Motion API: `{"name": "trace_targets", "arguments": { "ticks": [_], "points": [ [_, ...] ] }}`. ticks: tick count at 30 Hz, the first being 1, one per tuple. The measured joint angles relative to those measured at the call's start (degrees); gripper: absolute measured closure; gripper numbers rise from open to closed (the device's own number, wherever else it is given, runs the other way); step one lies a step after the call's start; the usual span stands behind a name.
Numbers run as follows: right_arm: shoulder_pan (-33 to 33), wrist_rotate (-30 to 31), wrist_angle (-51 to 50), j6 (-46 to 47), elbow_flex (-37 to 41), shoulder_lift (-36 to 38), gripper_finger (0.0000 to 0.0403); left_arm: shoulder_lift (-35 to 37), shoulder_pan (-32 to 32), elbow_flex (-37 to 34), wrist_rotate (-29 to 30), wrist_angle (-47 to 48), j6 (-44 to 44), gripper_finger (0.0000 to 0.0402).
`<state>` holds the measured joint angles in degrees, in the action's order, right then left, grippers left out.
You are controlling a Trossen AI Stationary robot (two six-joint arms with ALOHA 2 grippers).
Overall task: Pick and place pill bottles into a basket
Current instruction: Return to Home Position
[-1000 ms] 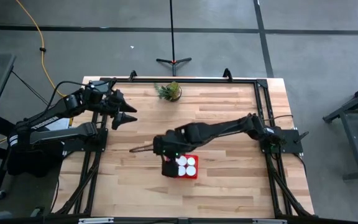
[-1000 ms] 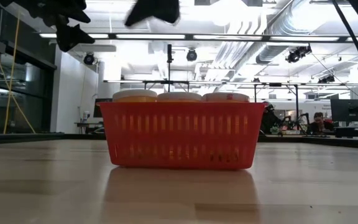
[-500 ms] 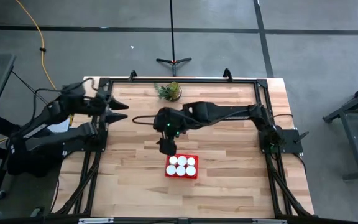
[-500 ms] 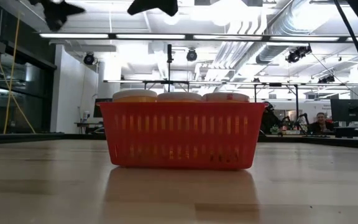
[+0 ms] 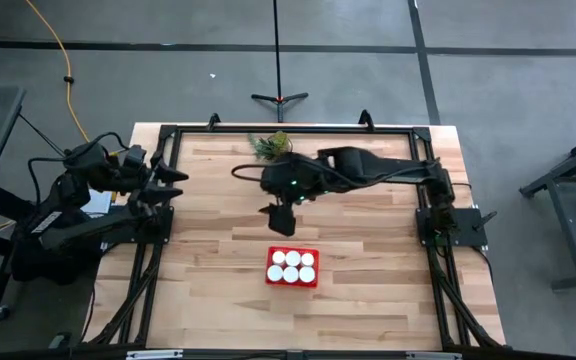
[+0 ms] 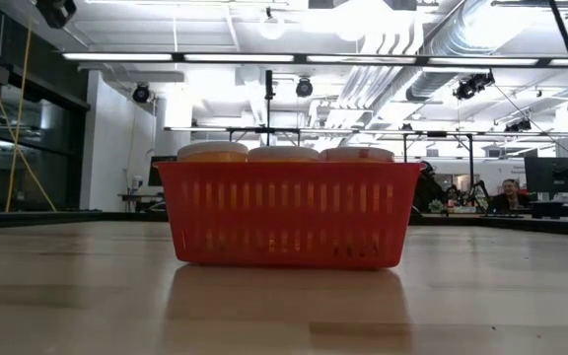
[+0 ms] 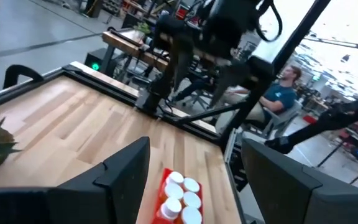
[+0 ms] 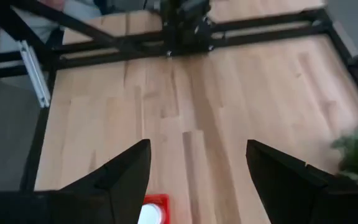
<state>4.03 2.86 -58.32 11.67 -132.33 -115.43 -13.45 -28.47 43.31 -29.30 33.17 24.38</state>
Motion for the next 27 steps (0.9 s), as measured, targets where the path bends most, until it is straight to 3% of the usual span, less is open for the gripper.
{"name": "trace_targets", "arguments": {
  "ticks": [7, 16, 20, 27],
  "points": [
    [-0.29, 4.59, -0.98, -1.51, -0.02, 5.28, 0.0148, -0.11, 0.00, -0.28, -2.01, -2.21, 0.99, 0.0115],
    [-1.07, 5.21, -1.00, -3.39, 0.48, 6.16, 0.0148, 0.48, 3.33, -12.69, -5.07, -24.75, 9.83, 0.0115],
    [-1.83, 4.93, -1.17, -3.81, 3.41, 6.99, 0.0148, 0.50, 10.09, -16.90, 0.22, -31.39, 11.44, 0.0115],
    [-3.38, 1.87, 5.33, -3.18, 15.98, 14.10, 0.0148, -1.34, 26.65, -17.20, 16.91, -31.67, 7.24, 0.0115]
  ]
}}
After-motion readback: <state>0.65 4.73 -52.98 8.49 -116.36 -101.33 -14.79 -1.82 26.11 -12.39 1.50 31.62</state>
